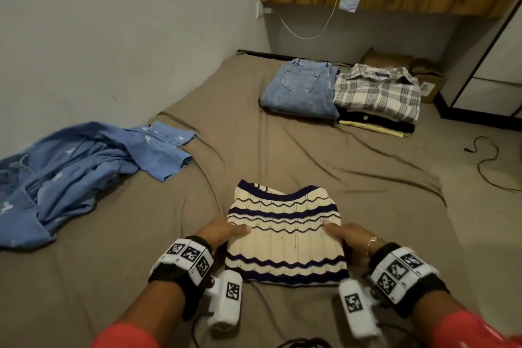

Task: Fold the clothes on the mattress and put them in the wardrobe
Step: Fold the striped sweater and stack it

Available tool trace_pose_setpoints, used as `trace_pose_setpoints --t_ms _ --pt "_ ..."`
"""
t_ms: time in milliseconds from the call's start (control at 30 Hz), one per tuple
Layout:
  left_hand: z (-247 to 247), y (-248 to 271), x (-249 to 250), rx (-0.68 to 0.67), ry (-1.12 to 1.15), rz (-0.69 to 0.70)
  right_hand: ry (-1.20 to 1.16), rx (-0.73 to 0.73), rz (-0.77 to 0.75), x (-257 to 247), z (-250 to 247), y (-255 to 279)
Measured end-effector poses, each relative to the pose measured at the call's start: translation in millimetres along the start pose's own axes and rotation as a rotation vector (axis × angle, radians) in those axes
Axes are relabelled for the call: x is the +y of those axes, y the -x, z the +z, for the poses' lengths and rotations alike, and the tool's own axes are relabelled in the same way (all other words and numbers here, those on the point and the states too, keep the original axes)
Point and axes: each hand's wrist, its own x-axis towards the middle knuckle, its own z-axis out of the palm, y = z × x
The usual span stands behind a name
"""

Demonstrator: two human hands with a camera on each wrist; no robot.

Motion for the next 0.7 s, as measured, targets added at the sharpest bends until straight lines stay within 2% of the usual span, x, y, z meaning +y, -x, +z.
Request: trace_pose_setpoints --t_ms 100,200,333,467,567,700 --pt "7.7 1.4 1.3 0.052 0.063 0.045 -0.089 -0.030 -0.040 -0.9 14.5 -3.3" --pt "20.1 21.7 9.4 0.137 0.029 0.172 -0.181 -0.038 -0.130 -6.3 20.2 5.3" --pt "20.8 26.9 27.6 0.078 -0.053 0.256 -0.175 -0.065 -0.261 -16.5 2.0 23.3" --pt "36.8 15.2 74.2 -0.022 -0.108 0.296 -0.280 -0.151 -0.365 -35.7 -48.7 27.0" --pt "60.7 -12.5 124.6 -0.092 -0.173 0.367 -0.288 -0.174 -0.434 -68.8 -95.8 17.6" --pt "99.4 -83.2 212.6 -0.094 -0.275 0.536 -0.328 -0.073 -0.545 -134.7 -164.7 -23.7"
